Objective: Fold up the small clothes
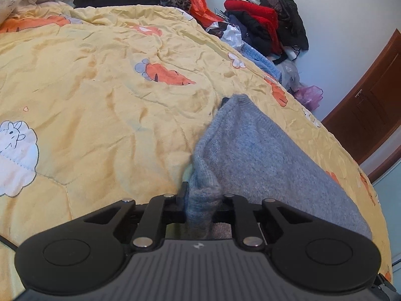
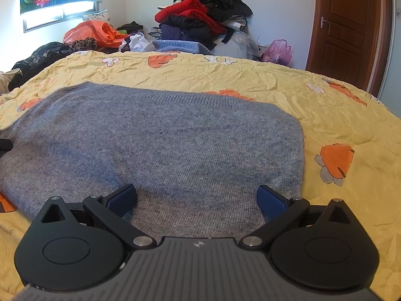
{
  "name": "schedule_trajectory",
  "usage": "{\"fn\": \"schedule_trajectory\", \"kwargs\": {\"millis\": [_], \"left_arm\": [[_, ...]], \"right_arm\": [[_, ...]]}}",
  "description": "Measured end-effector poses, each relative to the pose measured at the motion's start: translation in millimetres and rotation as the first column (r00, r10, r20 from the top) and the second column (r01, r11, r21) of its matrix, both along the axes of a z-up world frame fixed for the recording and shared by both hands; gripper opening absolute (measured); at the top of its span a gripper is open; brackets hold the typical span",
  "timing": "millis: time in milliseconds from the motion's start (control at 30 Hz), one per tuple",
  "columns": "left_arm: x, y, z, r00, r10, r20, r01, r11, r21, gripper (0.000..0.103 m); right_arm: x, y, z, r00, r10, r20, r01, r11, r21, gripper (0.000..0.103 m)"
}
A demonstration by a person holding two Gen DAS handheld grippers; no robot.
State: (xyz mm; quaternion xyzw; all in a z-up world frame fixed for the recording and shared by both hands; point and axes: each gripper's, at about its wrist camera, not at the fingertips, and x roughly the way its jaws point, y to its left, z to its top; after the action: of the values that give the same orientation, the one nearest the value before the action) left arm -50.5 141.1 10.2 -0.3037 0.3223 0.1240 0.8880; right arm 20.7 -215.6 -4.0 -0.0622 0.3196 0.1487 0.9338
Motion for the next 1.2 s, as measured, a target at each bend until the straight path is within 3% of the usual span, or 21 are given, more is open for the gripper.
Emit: {"fn": "schedule_trajectory", "kwargs": {"millis": [133, 200, 233, 333, 433, 500, 567, 733, 800, 1000, 1200], "left_arm": [[-2.4, -4.8, -0.8, 0.999, -0.032, 0.020, 0.031, 0.998, 0.060, 0.014], [-4.1, -12.6, -0.4, 0.998, -0.054, 0.025, 0.050, 0.990, 0.133, 0.014], [-4.8, -21.5, 0.9, 0.997, -0.075, 0.024, 0.068, 0.975, 0.212, 0.014], [-9.1, -53.1, 3.8, 0.987, -0.156, 0.029, 0.128, 0.891, 0.436, 0.013], [-11.4, -69.0, 6.7, 0.973, -0.227, 0.035, 0.178, 0.841, 0.512, 0.012], [-12.1, -78.0, 6.3, 0.966, -0.259, 0.027, 0.200, 0.804, 0.560, 0.012], [-14.2, -82.8, 7.1, 0.958, -0.283, 0.032, 0.213, 0.786, 0.580, 0.012], [-14.2, -77.5, 5.6, 0.961, -0.276, 0.034, 0.211, 0.805, 0.554, 0.012], [-15.6, -74.9, 5.2, 0.961, -0.272, 0.042, 0.207, 0.814, 0.543, 0.012], [-17.2, -75.1, 5.3, 0.956, -0.287, 0.054, 0.215, 0.815, 0.538, 0.012], [-16.0, -76.0, 4.5, 0.947, -0.315, 0.055, 0.237, 0.808, 0.539, 0.012]], "right_arm": [[1.9, 6.0, 3.9, 1.000, -0.005, -0.004, 0.005, 0.999, -0.032, 0.103], [5.2, 13.1, 12.4, 1.000, 0.007, -0.013, -0.008, 0.999, -0.045, 0.101], [8.7, 17.9, 19.0, 0.999, 0.032, -0.025, -0.033, 0.999, -0.033, 0.101], [24.9, 41.9, 44.1, 0.990, 0.122, -0.075, -0.121, 0.992, 0.018, 0.100], [48.0, 77.9, 69.7, 0.968, 0.220, -0.117, -0.212, 0.974, 0.081, 0.100], [68.4, 108.2, 81.3, 0.940, 0.292, -0.177, -0.270, 0.953, 0.136, 0.099], [91.1, 137.7, 87.6, 0.903, 0.351, -0.247, -0.305, 0.930, 0.208, 0.097], [131.3, 201.7, 89.2, 0.825, 0.422, -0.376, -0.299, 0.891, 0.343, 0.084], [137.6, 225.5, 87.5, 0.790, 0.448, -0.418, -0.310, 0.881, 0.357, 0.081], [148.5, 279.5, 68.9, 0.749, 0.421, -0.511, -0.341, 0.907, 0.247, 0.060], [141.8, 312.4, 49.9, 0.755, 0.389, -0.527, -0.434, 0.900, 0.041, 0.059]]}}
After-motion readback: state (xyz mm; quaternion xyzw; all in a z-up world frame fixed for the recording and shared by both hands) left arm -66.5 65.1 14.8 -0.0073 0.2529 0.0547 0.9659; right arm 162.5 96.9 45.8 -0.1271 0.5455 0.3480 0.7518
